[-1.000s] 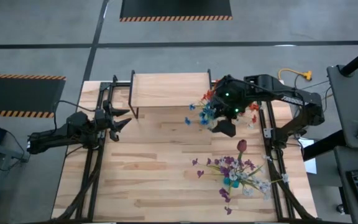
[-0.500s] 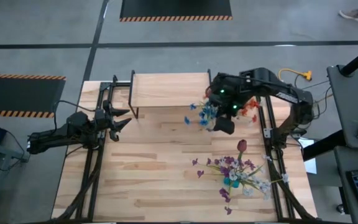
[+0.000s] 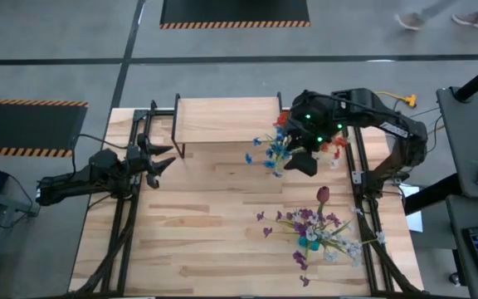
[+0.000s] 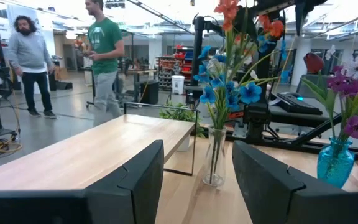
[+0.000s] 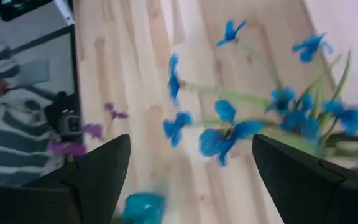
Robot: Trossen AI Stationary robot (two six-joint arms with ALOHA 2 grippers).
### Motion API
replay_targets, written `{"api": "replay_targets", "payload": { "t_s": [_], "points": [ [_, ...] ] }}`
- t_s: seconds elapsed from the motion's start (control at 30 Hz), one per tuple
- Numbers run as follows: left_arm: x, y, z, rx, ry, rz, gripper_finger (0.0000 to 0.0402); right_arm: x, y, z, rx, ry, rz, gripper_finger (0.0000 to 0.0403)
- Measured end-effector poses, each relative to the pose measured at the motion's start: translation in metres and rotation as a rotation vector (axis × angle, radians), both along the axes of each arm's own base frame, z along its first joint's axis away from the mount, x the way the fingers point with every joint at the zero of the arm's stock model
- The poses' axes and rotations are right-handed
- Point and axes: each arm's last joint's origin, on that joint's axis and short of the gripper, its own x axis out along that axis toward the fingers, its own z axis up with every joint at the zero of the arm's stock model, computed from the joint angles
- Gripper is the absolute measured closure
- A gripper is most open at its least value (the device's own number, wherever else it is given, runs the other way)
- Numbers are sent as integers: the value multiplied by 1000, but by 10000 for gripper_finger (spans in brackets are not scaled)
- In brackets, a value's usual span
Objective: Pick and place flowers into a vace then onto a shelf
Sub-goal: Adjust the orange flowers on the transparent flower vase
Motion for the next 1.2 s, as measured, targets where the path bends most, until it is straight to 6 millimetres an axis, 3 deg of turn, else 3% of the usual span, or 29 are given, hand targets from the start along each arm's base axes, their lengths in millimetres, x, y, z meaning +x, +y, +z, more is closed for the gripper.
{"api": "replay_targets", "payload": {
  "t_s": [0.17,0.27,0.5,0.63,0.7,0.77,0.83,0.9,0.97,1.2],
  "points": [
    [0,0,0,-1,0,3,226,14,-3,-9,-21,11,17,74],
    [0,0,0,-1,0,3,226,11,-3,-11,7,47,28,74],
    [0,0,0,0,1,2,226,4,-5,0,-11,1,-50,74],
    [0,0,0,-1,1,1,226,4,0,9,-59,-81,-30,74],
    [0,0,0,0,0,2,226,1,5,5,-15,-39,34,74],
    [0,0,-1,-1,5,2,226,7,4,14,-63,-141,3,74],
    [0,0,0,-1,4,3,226,-2,7,9,-62,-55,17,74],
    [0,0,-1,-2,10,8,226,2,3,13,-95,-102,-45,74],
    [0,0,-1,-3,6,12,226,-4,5,4,-73,13,-39,74],
    [0,1,-1,-5,12,28,226,-1,5,21,-96,-145,-23,74]
  ]
}}
